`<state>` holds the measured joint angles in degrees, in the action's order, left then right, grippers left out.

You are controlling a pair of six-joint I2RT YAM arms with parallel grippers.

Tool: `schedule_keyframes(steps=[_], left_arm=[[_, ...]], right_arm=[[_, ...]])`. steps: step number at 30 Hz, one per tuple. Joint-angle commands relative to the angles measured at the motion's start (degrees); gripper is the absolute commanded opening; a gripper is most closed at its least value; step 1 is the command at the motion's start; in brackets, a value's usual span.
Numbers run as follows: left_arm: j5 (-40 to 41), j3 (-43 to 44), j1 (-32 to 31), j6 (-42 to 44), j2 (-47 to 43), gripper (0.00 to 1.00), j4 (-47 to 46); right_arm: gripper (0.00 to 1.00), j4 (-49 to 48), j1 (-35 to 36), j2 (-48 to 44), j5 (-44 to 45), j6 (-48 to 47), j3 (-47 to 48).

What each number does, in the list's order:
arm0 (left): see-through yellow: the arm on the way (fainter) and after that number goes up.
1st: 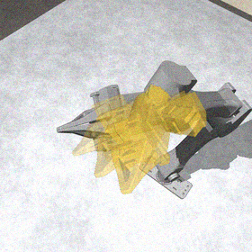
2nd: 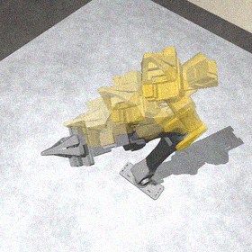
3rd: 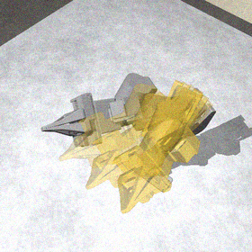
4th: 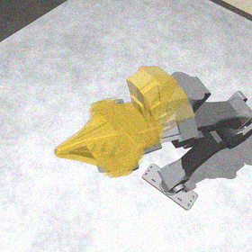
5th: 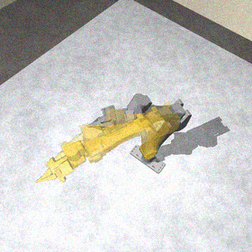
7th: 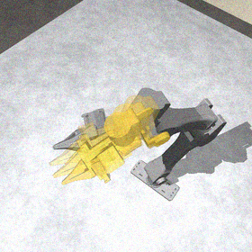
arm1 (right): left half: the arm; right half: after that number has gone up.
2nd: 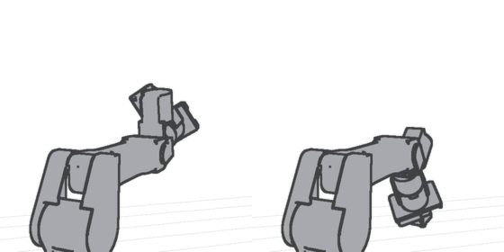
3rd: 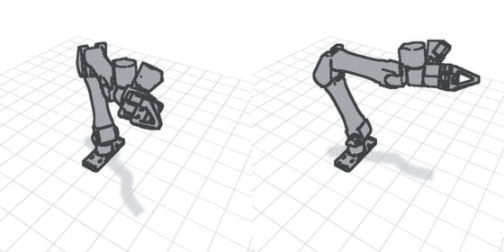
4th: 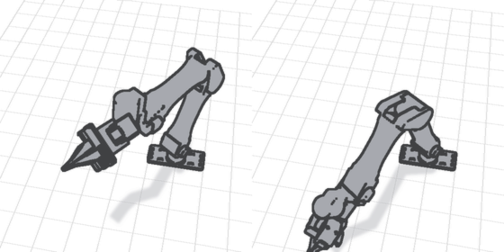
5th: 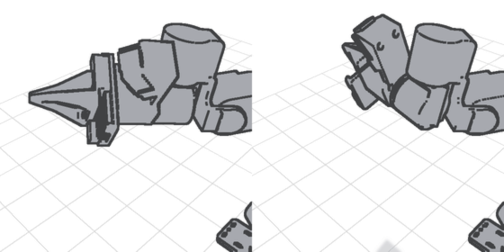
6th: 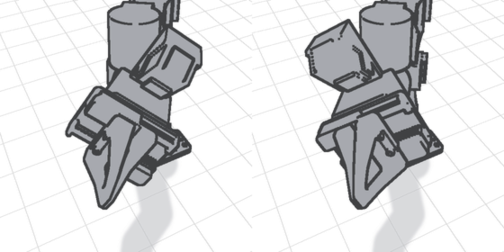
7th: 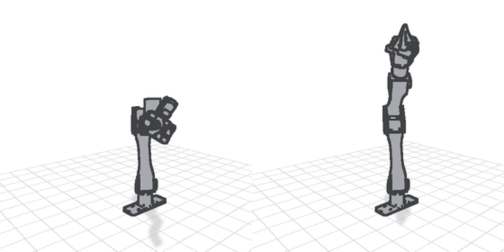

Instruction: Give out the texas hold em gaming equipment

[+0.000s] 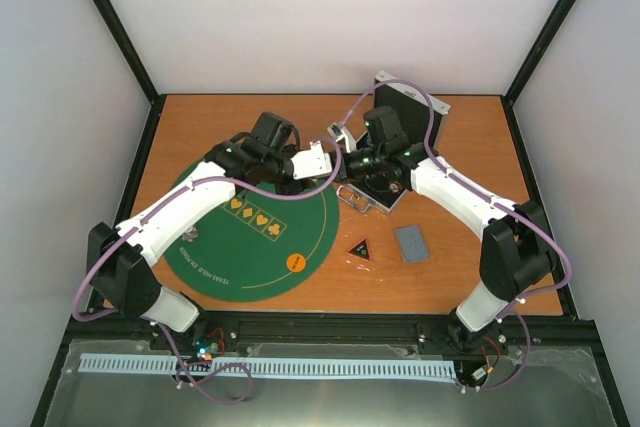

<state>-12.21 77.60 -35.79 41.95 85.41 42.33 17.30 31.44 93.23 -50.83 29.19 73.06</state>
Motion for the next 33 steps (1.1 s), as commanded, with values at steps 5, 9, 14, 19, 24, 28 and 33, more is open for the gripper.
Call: schedule_keyframes(steps=[5,9,14,19,24,28,33], left_arm=[[-0.56,-0.83,-0.06,-1.21,-2.48,0.01,-2.84],[-1.54,-1.1,0.02,0.02,-2.36,0.01,-0.73],[-2.5,-2.99,0.55,0.67,-2.92,0.01,0.85],[-3.28,-5.84,3.25,0.58,-3.7,0.01,2.09],[-4.09,-10.57,5.85,0.02,-6.43,0.01,1.91],[-3.79,-15.4,6.24,-0.85,-9.27,0.01,2.5],[-3.47,-20.96,6.61,-2.22,-13.19,0.01,4.1]], right_arm=[[0.25,1.58,0.55,-0.13,-0.13,-3.04,0.7],[0.42,3.03,0.54,0.02,1.03,-4.26,1.33],[0.58,3.09,0.55,-0.2,0.55,-4.45,1.29],[0.77,3.51,0.55,-0.69,0.97,-4.99,1.38],[1.0,4.22,0.46,-1.64,3.06,-5.51,1.02],[1.0,6.72,0.16,-2.79,7.79,-7.27,0.46],[1.0,9.38,-0.24,-6.96,13.41,-9.1,-3.0]])
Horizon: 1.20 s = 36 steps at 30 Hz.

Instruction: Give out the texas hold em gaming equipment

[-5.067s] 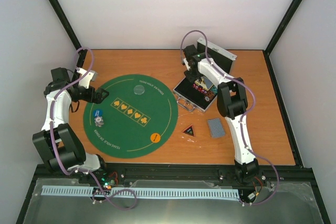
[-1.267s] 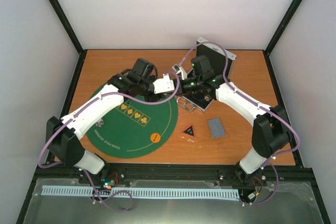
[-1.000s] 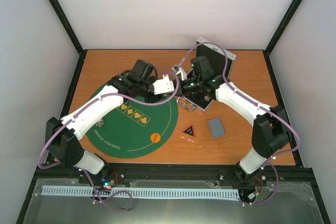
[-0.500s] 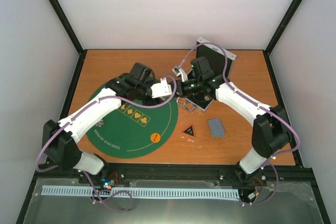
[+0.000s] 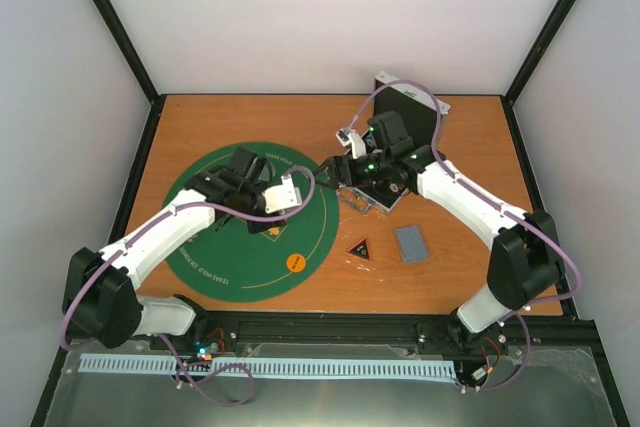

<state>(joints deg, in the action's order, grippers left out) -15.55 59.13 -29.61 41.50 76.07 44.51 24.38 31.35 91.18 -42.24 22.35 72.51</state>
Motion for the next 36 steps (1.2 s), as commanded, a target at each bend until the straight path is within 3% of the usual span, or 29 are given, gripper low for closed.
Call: schedule_keyframes(steps=[1,12,27,36], left_arm=[[-0.27,-3.57,0.43,-2.03,-4.43,0.01,2.38],[-1.55,-17.8,0.26,-0.88,-8.9,0.01,-1.66],[-2.87,-29.33,-3.08,8.28,-5.94,0.01,-15.83],[0.42,-31.09,-3.05,11.41,-0.03,0.18,-19.87]], right_arm=[[1.0,2.62,-0.16,-6.32,5.89,-2.42,-3.47],[1.0,6.38,-0.23,-24.88,12.4,-3.3,-15.46],[1.0,8.82,-0.15,-25.23,16.52,-1.3,-13.84],[1.0,10.65,-0.19,-23.98,19.51,-1.61,-11.81]])
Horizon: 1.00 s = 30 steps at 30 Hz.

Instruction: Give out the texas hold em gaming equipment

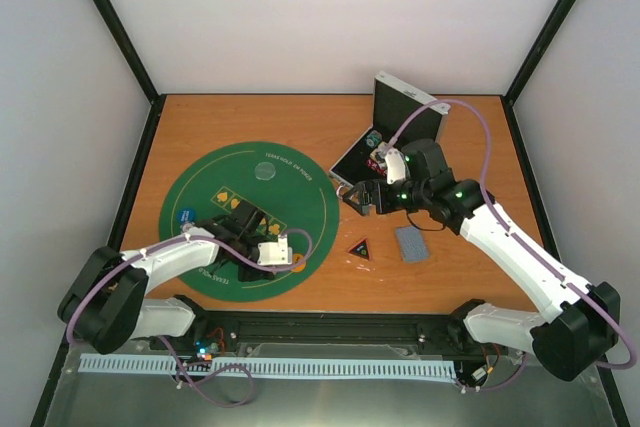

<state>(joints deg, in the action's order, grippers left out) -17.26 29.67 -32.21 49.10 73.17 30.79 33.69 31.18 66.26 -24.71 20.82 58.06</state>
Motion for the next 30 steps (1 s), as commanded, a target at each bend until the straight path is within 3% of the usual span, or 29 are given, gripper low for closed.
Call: schedule_keyframes(steps=[1,12,22,24,30], left_arm=[[1.95,-1.75,-0.48,3.98,3.08,0.18,-6.57],[3.5,-2.7,-0.49,8.01,5.16,0.46,-6.5],[5.3,-3.53,-0.47,10.24,6.72,0.54,-7.09],[4.69,-3.25,-0.49,10.61,6.54,0.6,-5.85],[1.63,0.17,-0.49,8.5,4.93,0.92,-1.53]], right_arm=[[1.0,1.59,0.0,1.05,2.03,-0.18,2.81],[1.0,2.71,-0.01,0.54,3.38,-0.34,4.02],[1.0,3.94,0.01,1.15,4.27,-0.34,6.0],[1.0,4.29,0.02,1.24,4.52,-0.5,6.39],[1.0,4.87,-0.06,2.18,6.62,-1.94,7.32]])
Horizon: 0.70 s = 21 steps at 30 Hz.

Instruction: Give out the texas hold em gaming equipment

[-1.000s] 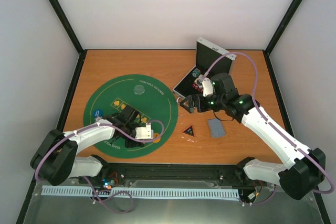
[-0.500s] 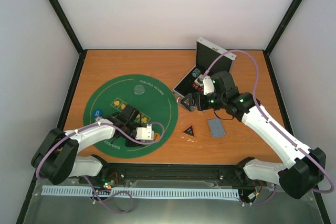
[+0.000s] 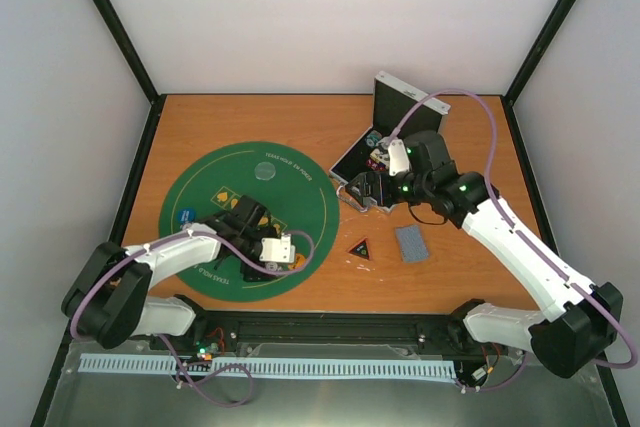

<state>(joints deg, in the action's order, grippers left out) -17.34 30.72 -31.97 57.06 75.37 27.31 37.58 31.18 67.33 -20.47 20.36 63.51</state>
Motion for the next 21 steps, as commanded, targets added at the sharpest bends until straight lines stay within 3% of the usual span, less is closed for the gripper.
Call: schedule_keyframes(steps=[1,7,13,16,21], left_arm=[[0.96,0.14,-0.81,-0.29,2.47,0.95,2.93],[-5.71,7.54,-0.81,-2.3,-2.39,1.0,12.73],[-11.1,14.66,-0.82,-2.17,-8.51,1.0,23.88],[-10.15,19.03,0.6,-9.12,-9.49,1.0,22.45],[-7.47,25.97,7.35,-17.68,-6.75,1.0,20.84]], right_arm=[[1.0,1.76,-0.07,1.58,3.46,-2.21,2.57],[1.0,8.52,-0.27,5.81,16.13,-9.09,8.71],[1.0,8.25,-5.02,11.93,24.29,-19.76,9.27],[1.0,10.25,-7.13,18.22,27.45,-23.53,11.14],[0.92,12.58,-7.53,28.59,29.65,-29.38,16.16]])
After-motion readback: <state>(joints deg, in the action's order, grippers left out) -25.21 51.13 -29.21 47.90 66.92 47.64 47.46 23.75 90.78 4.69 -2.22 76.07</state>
